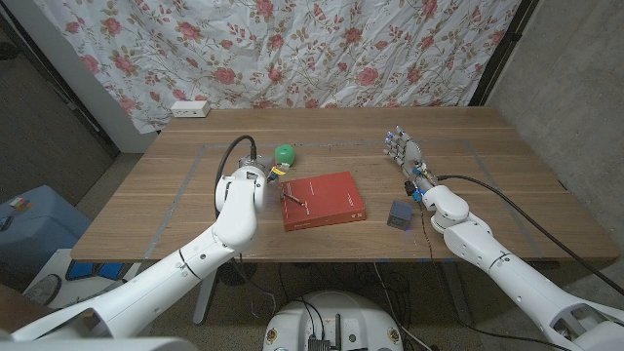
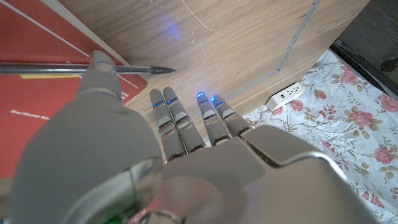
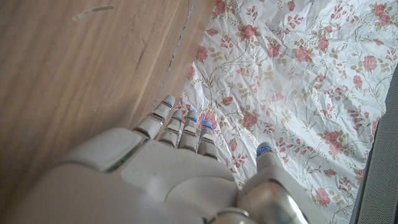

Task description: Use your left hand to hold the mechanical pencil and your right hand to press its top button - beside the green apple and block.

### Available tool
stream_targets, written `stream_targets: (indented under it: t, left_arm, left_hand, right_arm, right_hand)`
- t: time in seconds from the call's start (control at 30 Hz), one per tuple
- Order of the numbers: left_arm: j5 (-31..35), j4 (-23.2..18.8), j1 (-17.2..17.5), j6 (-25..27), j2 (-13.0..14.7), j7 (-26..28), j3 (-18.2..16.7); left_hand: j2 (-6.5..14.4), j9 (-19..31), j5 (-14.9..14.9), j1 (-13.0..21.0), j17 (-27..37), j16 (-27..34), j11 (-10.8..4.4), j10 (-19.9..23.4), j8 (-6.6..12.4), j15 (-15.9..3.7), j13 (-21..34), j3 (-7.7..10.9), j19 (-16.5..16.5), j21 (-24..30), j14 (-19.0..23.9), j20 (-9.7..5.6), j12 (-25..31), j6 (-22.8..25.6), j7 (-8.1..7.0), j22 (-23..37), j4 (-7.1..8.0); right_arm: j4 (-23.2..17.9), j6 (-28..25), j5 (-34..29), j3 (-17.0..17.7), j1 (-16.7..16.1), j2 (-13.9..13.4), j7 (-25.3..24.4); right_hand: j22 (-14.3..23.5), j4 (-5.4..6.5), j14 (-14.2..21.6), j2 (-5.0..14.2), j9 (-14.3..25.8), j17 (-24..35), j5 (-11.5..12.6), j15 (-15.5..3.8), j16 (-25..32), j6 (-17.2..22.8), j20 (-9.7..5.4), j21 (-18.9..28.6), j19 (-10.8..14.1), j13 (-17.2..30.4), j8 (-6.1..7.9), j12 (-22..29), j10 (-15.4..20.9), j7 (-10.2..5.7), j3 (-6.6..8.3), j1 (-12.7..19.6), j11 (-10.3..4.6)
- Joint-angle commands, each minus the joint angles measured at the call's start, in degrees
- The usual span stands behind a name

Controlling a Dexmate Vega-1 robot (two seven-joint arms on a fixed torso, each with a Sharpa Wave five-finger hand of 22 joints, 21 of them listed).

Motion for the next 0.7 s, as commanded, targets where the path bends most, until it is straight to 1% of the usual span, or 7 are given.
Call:
stream_targets:
  t: [0.03, 0.1, 0.2, 0.3, 0.5, 0.6, 0.7]
  left_arm:
    - [-2.7, -2.2, 1.2, -2.5, 0.7, -3.1, -3.6]
    - [-3.6, -2.8, 1.4, -3.2, 1.5, -3.1, -4.2]
    - [-5.1, -3.8, 2.3, -2.8, 1.9, -2.3, -5.4]
    - [-8.3, -5.0, 3.8, -2.8, 2.6, 0.5, -7.3]
    - [-13.3, -6.0, 5.5, -1.7, 3.7, 5.3, -9.2]
    - [-18.3, -6.5, 7.4, -1.5, 3.7, 10.3, -11.6]
    - [-22.0, -6.8, 8.0, -1.0, 4.3, 13.8, -12.4]
  left_hand:
    - [0.0, 0.0, 0.1, -1.5, 0.0, -0.3, 0.09, -2.9, -0.15, -7.55, -0.1, -0.4, -1.6, -0.2, -1.8, -0.46, -0.1, -2.6, 0.12, 0.1, 0.25]
    - [0.6, 0.0, 0.1, -2.7, 0.0, -0.3, 0.06, -4.9, 0.18, -7.01, -0.1, -0.4, -3.6, -0.4, -3.7, -0.38, 0.0, -3.3, -0.27, 0.1, 0.66]
    - [1.3, 0.0, 0.0, -3.5, 0.0, -0.3, 0.18, -6.4, 0.17, -6.77, -0.1, -0.32, -4.5, -0.3, -5.1, -0.21, 0.0, -4.3, -0.31, 0.1, 1.01]
    - [1.8, 0.0, -0.1, -4.4, 0.0, -0.3, 0.21, -7.0, 0.19, -6.64, -0.1, -0.35, -4.7, -0.2, -5.6, -0.09, 0.0, -4.8, -0.24, 0.1, 1.4]
    - [4.2, 0.0, 0.1, -6.3, 0.1, 0.2, 0.3, -7.9, 0.43, -6.15, -0.1, 0.06, -4.2, 0.3, -5.4, 0.47, 0.3, -5.2, 0.06, 0.1, 2.53]
    - [4.6, 0.0, 0.0, -6.6, 0.1, 0.3, 0.32, -8.1, 0.46, -6.09, 0.0, 0.12, -4.0, 0.4, -5.3, 0.56, 0.3, -5.3, 0.22, 0.1, 2.69]
    - [5.0, 0.1, 0.1, -6.9, 0.1, 0.3, 0.32, -8.2, 0.44, -6.04, 0.0, 0.23, -3.9, 0.4, -5.3, 0.64, 0.4, -5.5, 0.42, 0.1, 2.85]
  right_arm:
    - [-0.1, -0.5, -0.4, -0.3, 0.2, 0.3, -0.5]
    - [-0.1, -0.4, -0.4, -0.3, 0.2, 0.4, -0.6]
    - [-0.2, -0.5, -0.4, -0.3, 0.1, 0.4, -0.8]
    - [-0.6, -0.7, -0.4, -0.1, 0.0, 0.4, -1.1]
    - [-1.2, -1.3, -0.7, 0.0, 0.1, 0.2, -1.8]
    - [-1.2, -0.9, -1.1, 0.0, 0.2, 0.3, -2.2]
    - [-0.9, -0.3, -1.3, 0.0, 0.3, 0.5, -2.3]
  right_hand:
    - [0.2, 0.4, 0.2, 1.16, 0.1, 0.0, -0.1, 0.23, 0.3, 0.2, 0.4, 0.0, -0.1, 0.2, 0.25, 0.2, 0.0, 0.05, 0.24, 0.4, 0.19]
    - [0.2, 0.42, 0.1, 1.14, 0.1, -0.1, -0.1, 0.24, 0.3, 0.2, 0.42, 0.0, -0.1, 0.2, 0.23, 0.1, -0.1, 0.01, 0.24, 0.3, 0.2]
    - [0.2, 0.47, 0.1, 1.09, 0.1, -0.1, -0.1, 0.2, 0.3, -0.1, 0.45, 0.0, -0.1, 0.2, 0.14, 0.1, -0.3, -0.04, 0.22, 0.3, 0.25]
    - [0.2, 0.56, -0.2, 1.09, 0.1, 0.0, -0.1, 0.19, 0.2, -0.4, 0.47, 0.0, -0.1, 0.2, 0.01, 0.0, -0.5, -0.09, 0.22, 0.2, 0.2]
    - [0.2, 0.7, -0.5, 1.06, 0.1, 0.0, -0.1, 0.11, 0.1, -0.9, 0.45, -0.1, -0.3, 0.2, -0.12, -0.1, -0.9, -0.07, 0.2, 0.1, 0.16]
    - [0.2, 0.81, -0.7, 1.0, 0.1, 0.0, -0.1, -0.05, 0.0, -1.6, 0.36, -0.1, -0.4, 0.2, -0.33, -0.2, -1.1, 0.0, 0.16, -0.1, 0.16]
    - [0.2, 0.94, -1.0, 0.95, 0.1, 0.0, -0.2, -0.53, 0.0, -1.8, 0.21, -0.1, -0.5, 0.1, -0.34, -0.2, -1.4, 0.19, 0.1, -0.2, -0.08]
